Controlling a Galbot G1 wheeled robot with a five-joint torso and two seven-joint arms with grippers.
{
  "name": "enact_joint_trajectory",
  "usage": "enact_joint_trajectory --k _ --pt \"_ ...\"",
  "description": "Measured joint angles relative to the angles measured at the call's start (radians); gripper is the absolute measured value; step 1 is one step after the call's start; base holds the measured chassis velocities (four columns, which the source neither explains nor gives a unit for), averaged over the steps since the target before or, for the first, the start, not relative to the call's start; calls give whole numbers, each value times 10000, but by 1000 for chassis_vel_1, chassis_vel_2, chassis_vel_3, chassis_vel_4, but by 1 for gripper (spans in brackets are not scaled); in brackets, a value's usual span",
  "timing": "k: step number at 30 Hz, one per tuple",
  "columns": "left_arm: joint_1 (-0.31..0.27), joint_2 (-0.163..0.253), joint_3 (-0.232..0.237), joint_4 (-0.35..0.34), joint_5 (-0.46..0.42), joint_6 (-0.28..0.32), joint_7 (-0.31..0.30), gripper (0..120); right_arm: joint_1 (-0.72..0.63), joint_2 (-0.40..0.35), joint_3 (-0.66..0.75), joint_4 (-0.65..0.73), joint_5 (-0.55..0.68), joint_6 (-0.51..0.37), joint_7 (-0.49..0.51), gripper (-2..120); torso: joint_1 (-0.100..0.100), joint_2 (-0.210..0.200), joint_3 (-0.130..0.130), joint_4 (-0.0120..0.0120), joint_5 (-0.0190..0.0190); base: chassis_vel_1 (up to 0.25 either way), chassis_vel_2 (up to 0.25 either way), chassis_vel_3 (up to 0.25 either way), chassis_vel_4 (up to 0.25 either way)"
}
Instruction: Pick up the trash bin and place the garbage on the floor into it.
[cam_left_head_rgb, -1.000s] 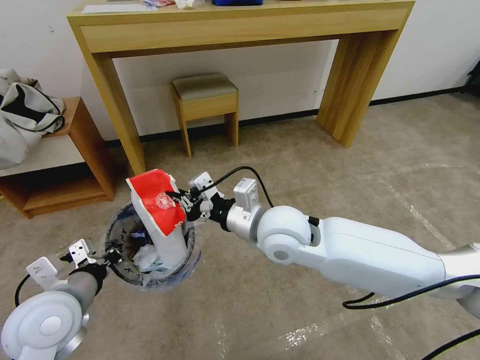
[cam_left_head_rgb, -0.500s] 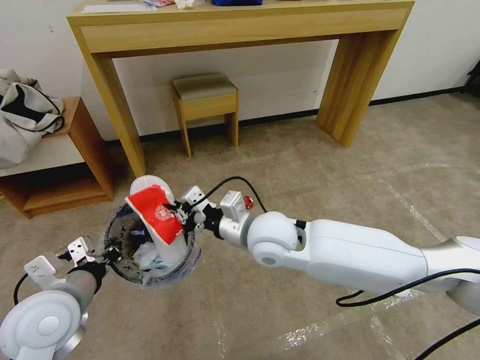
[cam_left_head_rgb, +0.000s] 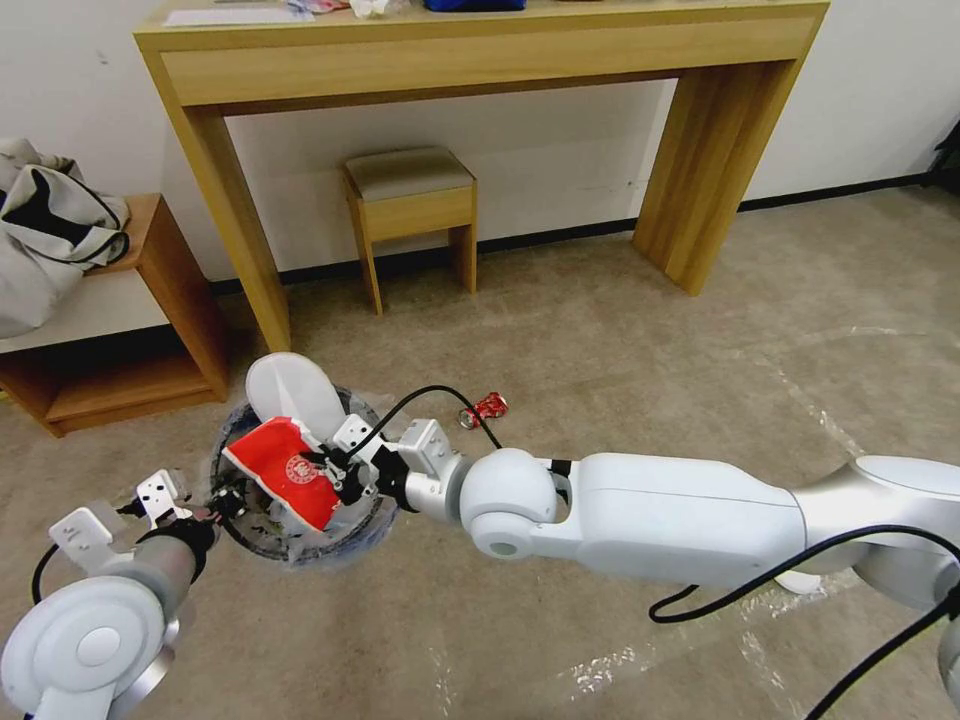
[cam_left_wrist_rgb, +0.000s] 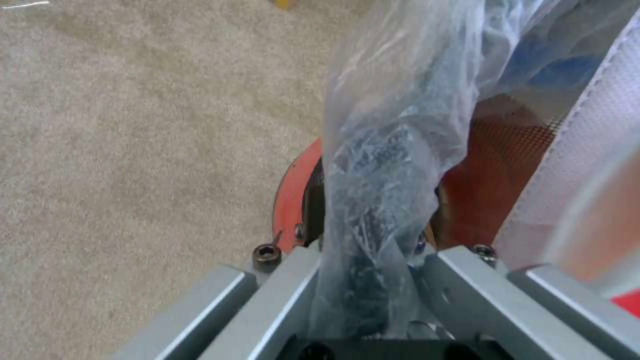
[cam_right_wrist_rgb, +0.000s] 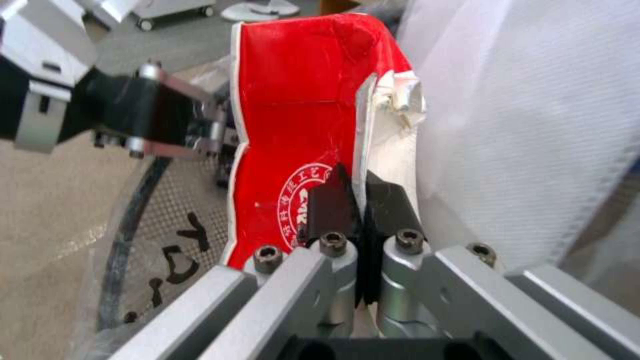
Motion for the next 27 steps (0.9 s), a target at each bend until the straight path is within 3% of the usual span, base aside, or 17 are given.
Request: enact_joint_trajectory --k 13,27 --pt "-43 -64 3 144 22 -9 81 0 160 528 -275 -650 -219 -74 -159 0 -1 0 0 0 0 0 0 0 0" --pt "-114 -11 79 331 42 -18 164 0 162 550 -349 -1349 -625 154 -347 0 0 0 1 0 0 0 0 0 0"
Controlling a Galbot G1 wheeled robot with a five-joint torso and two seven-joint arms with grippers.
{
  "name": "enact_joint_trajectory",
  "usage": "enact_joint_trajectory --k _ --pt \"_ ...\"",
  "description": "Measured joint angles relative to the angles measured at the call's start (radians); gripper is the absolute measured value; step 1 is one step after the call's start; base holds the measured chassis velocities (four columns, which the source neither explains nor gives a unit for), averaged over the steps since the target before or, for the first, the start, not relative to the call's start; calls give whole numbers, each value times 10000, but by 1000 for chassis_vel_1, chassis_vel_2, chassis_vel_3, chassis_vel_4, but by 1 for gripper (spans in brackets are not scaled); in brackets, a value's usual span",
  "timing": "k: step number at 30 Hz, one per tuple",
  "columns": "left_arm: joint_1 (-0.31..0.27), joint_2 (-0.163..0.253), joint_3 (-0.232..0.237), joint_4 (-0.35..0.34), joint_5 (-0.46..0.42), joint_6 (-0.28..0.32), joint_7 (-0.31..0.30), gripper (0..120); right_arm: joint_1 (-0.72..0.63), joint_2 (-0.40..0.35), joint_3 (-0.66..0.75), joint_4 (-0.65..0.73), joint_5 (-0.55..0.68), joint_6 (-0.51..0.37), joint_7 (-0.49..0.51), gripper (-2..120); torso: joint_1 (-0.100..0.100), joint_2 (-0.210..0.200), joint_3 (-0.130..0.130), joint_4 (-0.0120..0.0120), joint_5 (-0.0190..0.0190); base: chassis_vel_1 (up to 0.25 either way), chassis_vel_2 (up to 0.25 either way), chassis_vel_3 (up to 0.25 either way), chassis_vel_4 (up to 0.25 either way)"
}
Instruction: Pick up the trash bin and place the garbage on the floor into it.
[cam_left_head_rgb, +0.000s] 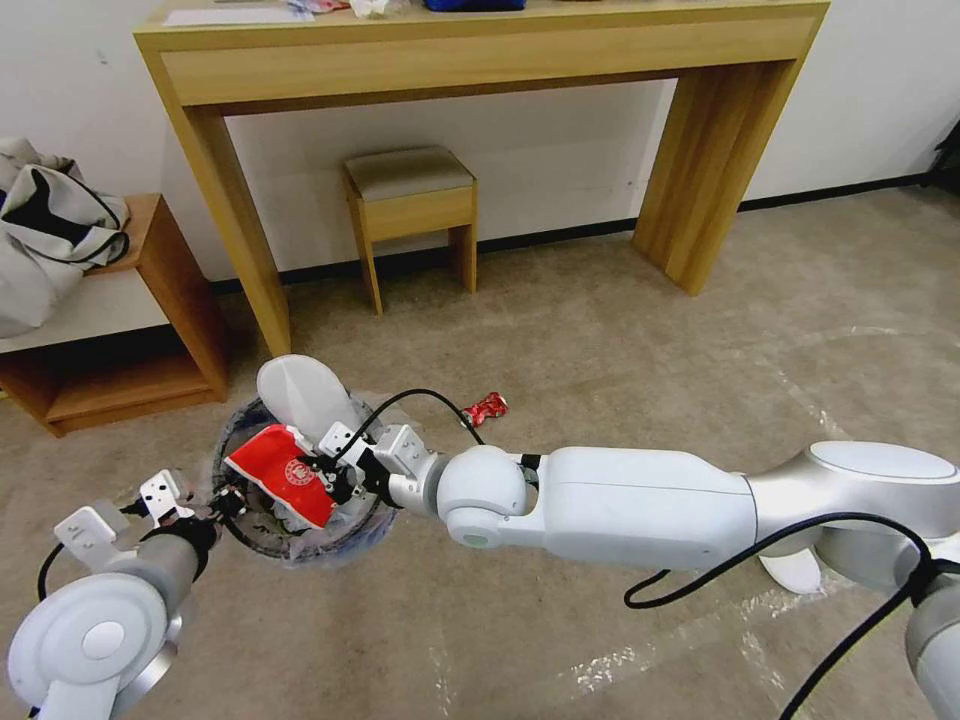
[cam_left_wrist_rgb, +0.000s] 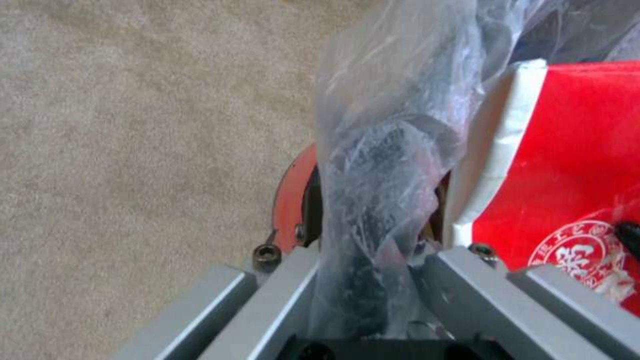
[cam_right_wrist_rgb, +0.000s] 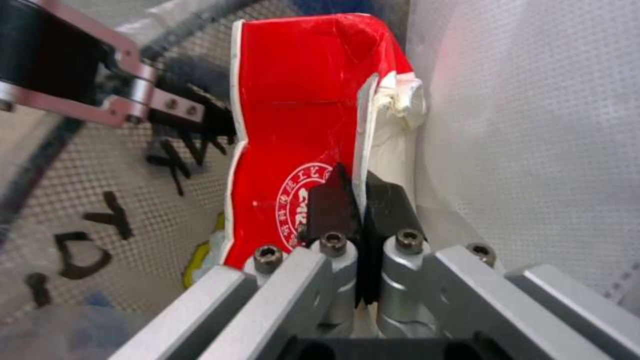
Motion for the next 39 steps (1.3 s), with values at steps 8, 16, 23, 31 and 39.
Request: enact_joint_trajectory --k 8,16,23,31,39 --pt "-96 45 33 91 5 -1 5 0 -63 -157 -3 -46 -35 36 -23 0 0 0 0 0 0 0 0 0 0" --pt "-130 44 63 134 5 -2 -13 0 -239 -51 -129 -308 -196 50 -23 0 0 0 0 0 1 0 0 0 0" --pt "-118 41 70 132 -20 0 -6 0 -366 204 -205 -580 -274 86 -19 0 0 0 0 1 0 0 0 0 0" --pt "-124 -12 60 166 29 -3 3 0 -541 424 -259 -724 -386 78 67 0 0 0 0 0 1 0 0 0 0" --pt "-127 -24 51 210 43 -2 37 0 -606 533 -271 -864 -468 71 237 2 0 0 0 0 1 0 0 0 0"
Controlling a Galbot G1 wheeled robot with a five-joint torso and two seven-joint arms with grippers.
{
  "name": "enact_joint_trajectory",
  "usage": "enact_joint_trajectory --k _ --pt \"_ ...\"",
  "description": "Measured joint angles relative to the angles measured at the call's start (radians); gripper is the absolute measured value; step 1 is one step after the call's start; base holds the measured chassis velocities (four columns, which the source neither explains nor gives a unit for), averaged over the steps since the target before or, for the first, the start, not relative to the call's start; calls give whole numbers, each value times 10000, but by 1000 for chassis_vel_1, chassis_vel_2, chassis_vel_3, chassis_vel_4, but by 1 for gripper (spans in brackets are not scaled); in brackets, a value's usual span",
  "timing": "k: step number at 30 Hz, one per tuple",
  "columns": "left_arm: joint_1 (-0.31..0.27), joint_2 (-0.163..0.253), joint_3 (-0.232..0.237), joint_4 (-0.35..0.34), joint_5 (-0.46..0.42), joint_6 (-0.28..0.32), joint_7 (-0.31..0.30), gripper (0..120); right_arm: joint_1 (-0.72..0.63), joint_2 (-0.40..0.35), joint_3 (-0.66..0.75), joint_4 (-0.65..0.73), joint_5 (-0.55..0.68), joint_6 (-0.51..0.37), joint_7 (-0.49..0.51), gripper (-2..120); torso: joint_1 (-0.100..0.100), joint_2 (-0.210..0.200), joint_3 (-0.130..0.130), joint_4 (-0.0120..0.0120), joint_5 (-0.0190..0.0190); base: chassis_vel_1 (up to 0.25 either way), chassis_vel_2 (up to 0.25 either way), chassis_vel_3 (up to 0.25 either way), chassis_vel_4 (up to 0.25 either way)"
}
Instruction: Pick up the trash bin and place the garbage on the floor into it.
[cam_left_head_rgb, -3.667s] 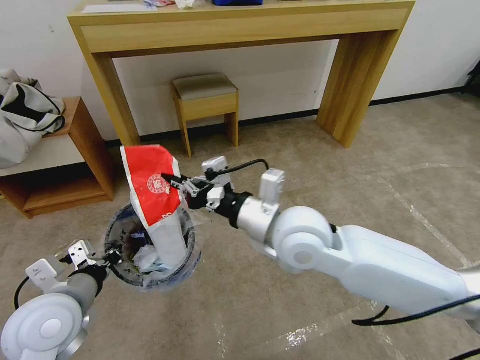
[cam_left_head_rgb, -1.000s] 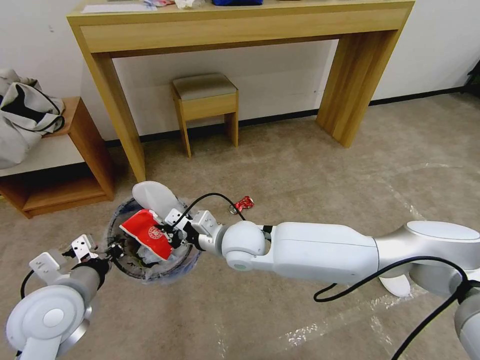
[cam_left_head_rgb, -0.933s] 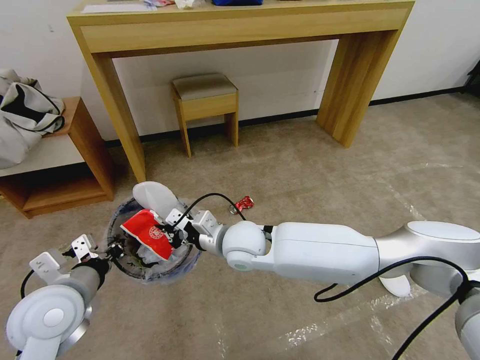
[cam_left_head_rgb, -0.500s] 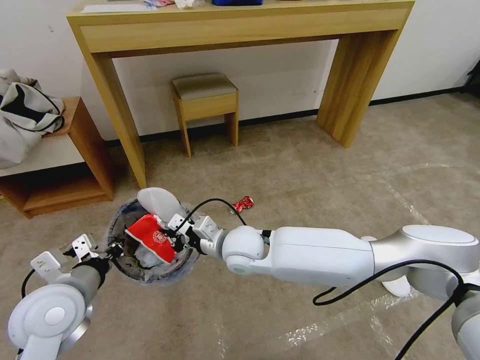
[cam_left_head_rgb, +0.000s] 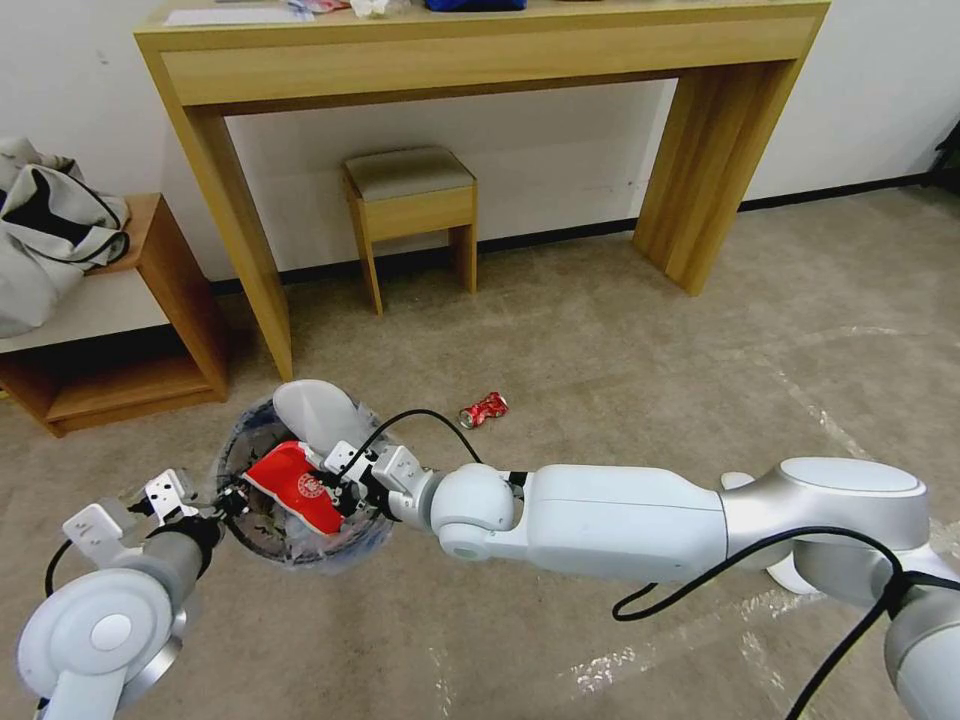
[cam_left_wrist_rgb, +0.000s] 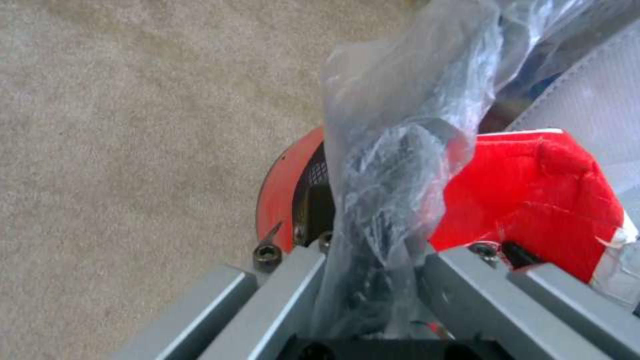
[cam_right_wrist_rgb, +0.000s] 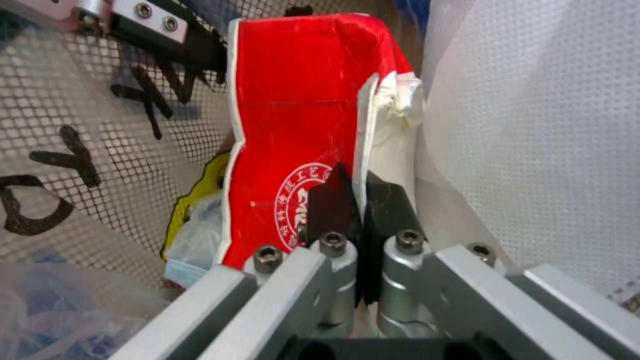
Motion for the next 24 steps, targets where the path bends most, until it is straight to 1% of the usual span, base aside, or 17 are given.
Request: enact_joint_trajectory --k 2,4,5,7,8,9,10,13,14,15,16,17,18,20,21,23,24 --pt "-1 6 -5 19 3 0 6 0 0 -6 10 23 1 -12 12 6 0 1 0 0 0 0 0 0 0" --pt "-20 11 -12 68 17 -2 16 0 1 -48 52 93 10 -36 98 17 0 0 0 0 0 0 0 0 0" --pt "-20 11 -12 68 17 -2 16 0 1 -48 52 93 10 -36 98 17 0 0 0 0 0 0 0 0 0" --pt "-34 3 6 101 18 -3 42 0 18 -122 99 170 20 -46 112 28 0 1 0 0 0 0 0 0 0" --pt "-34 3 6 101 18 -3 42 0 18 -122 99 170 20 -46 112 28 0 1 0 0 0 0 0 0 0" --pt "-50 2 17 121 18 -2 83 0 47 -179 122 218 27 -49 108 35 0 0 0 0 0 0 0 0 0" --pt "-50 2 17 121 18 -2 83 0 47 -179 122 218 27 -49 108 35 0 0 0 0 0 0 0 0 0" --pt "-90 5 40 156 9 2 107 0 107 -324 172 370 47 -46 94 50 0 0 0 0 0 0 0 0 0" --pt "-90 5 40 156 9 2 107 0 107 -324 172 370 47 -46 94 50 0 0 0 0 0 0 0 0 0" --pt "-102 8 43 167 7 2 110 0 119 -358 196 417 52 -46 92 54 0 0 0 0 1 0 0 0 0" --pt "-119 16 48 191 2 4 116 0 138 -452 240 546 79 -57 89 67 0 1 0 -1 0 0 0 0 0" --pt "-123 25 50 193 0 5 119 0 163 -507 268 627 94 -61 89 74 0 1 0 0 0 0 0 0 0" --pt "-123 25 50 193 0 5 119 0 163 -507 268 627 94 -61 89 74 0 1 0 0 0 0 0 0 0" --pt "-130 40 53 191 -2 6 122 0 203 -600 280 781 134 -69 108 86 0 1 0 -1 1 0 0 0 0" --pt "-130 40 53 191 -2 6 122 0 203 -600 280 781 134 -69 108 86 0 1 0 -1 1 0 0 0 0" --pt "-130 44 55 192 -5 7 126 0 251 -695 311 941 177 -75 138 96 0 0 0 0 0 0 0 0 0" --pt "-130 44 55 192 -5 7 126 0 251 -695 311 941 177 -75 138 96 0 0 0 0 0 0 0 0 0"
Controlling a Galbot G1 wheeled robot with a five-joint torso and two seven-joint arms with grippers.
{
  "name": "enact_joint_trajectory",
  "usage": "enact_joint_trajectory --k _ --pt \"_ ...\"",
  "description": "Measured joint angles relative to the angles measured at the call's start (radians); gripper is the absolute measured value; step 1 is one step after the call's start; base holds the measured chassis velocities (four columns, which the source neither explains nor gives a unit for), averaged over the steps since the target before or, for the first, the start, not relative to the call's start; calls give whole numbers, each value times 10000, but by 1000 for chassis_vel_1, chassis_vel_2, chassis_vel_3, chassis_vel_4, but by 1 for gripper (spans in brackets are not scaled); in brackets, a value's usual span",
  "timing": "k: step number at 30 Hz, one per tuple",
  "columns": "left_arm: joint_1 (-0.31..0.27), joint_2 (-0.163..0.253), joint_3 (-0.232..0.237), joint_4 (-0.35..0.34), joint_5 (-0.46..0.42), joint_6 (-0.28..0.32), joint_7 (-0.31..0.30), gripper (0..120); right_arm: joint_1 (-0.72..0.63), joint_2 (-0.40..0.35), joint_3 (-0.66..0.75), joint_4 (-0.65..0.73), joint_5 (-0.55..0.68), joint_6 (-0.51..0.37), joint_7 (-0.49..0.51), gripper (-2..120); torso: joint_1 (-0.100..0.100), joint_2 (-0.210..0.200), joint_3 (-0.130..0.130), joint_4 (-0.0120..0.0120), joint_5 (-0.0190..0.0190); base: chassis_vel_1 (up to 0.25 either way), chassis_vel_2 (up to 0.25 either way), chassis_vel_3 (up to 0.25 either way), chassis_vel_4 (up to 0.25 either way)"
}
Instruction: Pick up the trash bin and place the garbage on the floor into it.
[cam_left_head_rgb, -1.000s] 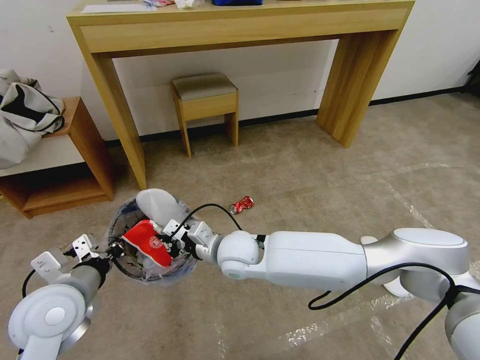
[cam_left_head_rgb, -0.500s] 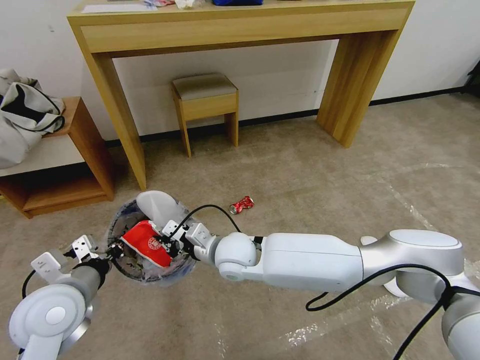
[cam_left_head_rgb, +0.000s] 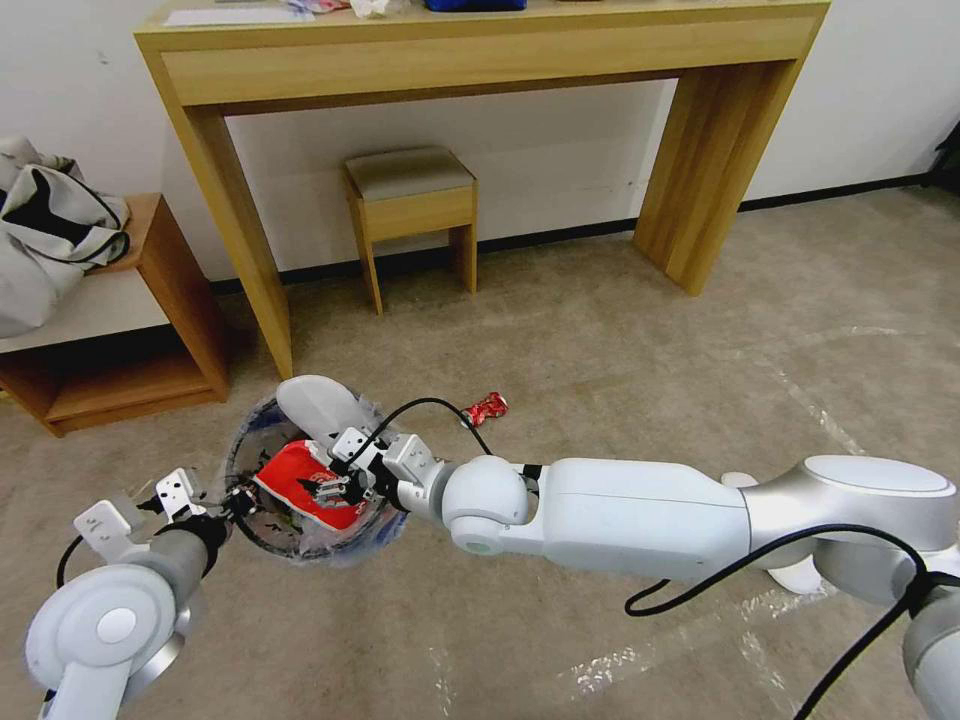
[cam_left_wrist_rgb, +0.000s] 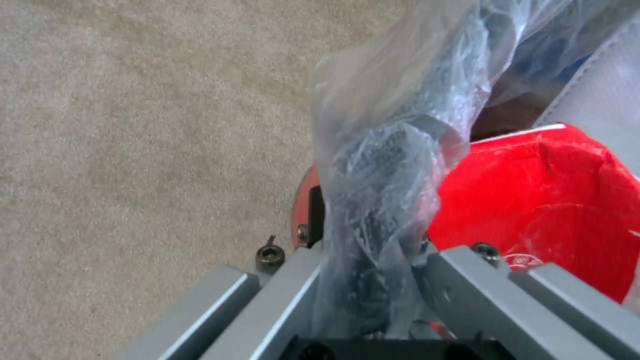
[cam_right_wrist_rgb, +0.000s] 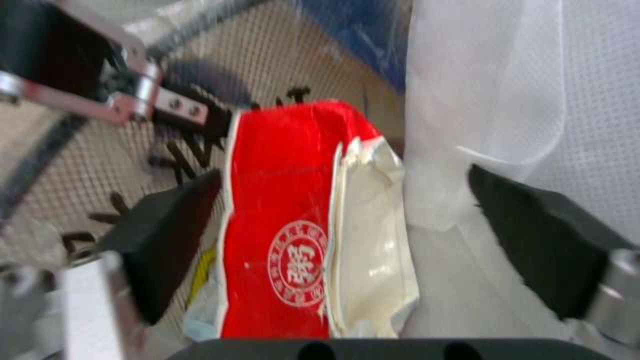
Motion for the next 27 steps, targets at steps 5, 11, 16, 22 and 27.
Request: enact_joint_trajectory --k 5,11,16,22,27 --pt "22 24 -63 214 97 -36 -88 0 63 -206 157 270 126 -63 161 100 -1 0 -1 -4 -2 0 0 0 0" --pt "-61 90 -122 344 139 -64 -214 0 87 -544 316 858 437 -171 361 100 1 1 1 -3 1 0 0 0 0" --pt "-93 79 -85 394 101 -46 -201 0 58 -582 326 997 476 -192 430 100 1 2 1 0 -5 0 0 0 0" --pt "-81 87 -91 396 107 -42 -168 0 2 -482 290 973 462 -192 459 100 1 2 0 0 0 0 0 0 0" --pt "-80 137 -111 435 93 -40 -145 0 -105 -428 339 1050 570 -112 458 100 1 2 0 1 0 0 0 0 0"
